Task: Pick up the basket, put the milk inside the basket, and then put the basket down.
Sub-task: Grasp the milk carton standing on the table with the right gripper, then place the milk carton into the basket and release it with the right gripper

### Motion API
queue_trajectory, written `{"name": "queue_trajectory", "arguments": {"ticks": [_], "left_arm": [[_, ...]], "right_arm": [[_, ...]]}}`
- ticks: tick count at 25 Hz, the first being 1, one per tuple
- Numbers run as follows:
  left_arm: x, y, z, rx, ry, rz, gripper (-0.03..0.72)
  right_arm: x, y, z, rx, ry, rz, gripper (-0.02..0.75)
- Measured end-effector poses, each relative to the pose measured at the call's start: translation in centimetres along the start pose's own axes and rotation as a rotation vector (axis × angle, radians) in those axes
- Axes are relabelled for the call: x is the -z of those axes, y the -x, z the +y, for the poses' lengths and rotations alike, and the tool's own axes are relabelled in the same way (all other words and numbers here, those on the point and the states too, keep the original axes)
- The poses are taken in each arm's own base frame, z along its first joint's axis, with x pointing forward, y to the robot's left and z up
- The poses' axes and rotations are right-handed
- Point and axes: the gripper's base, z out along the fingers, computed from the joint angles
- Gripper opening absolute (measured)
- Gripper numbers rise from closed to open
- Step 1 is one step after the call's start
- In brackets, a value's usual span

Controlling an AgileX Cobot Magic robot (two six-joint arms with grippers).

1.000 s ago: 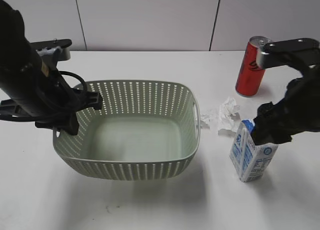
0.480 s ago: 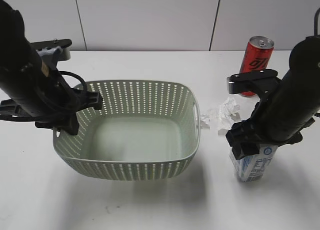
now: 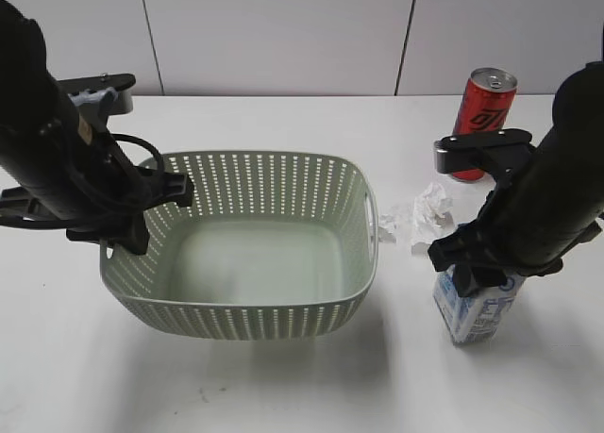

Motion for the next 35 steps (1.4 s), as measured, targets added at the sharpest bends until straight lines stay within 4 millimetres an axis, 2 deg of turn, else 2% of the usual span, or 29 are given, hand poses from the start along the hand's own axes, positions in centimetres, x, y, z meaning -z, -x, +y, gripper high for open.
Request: {"name": "queue_trajectory", "arguments": {"ticks": [13, 21, 26, 29, 31, 35], "left_arm": [[0.0, 0.0, -0.2, 0.017, -0.020, -0.002, -0.001], [0.0, 0.1, -0.4, 0.035, -0.045, -0.012, -0.001], [0.0, 0.1, -0.4, 0.039, -0.048, -0.010, -0.001], [0.0, 0.1, -0.4, 0.040, -0.049, -0.010, -0.001], [0.0, 0.1, -0.4, 0.040, -0.049, -0.010, -0.001], [0.0, 0.1, -0.5, 0.041, -0.050, -0.009, -0.001]], "right_arm": [[9.1, -1.2, -0.4, 0.008, 0.027, -0.180, 0.321], [16.0, 0.8, 0.0, 0.067, 0.029, -0.242, 0.320], [19.4, 2.0, 1.1, 0.109, 0.132, -0.312, 0.320], [20.0, 2.5, 2.2, 0.125, 0.229, -0.310, 0.320], [19.8, 3.0, 3.2, 0.149, 0.261, -0.296, 0.320], [18.1, 3.9, 7.0, 0.261, 0.294, -0.241, 0.320]]}}
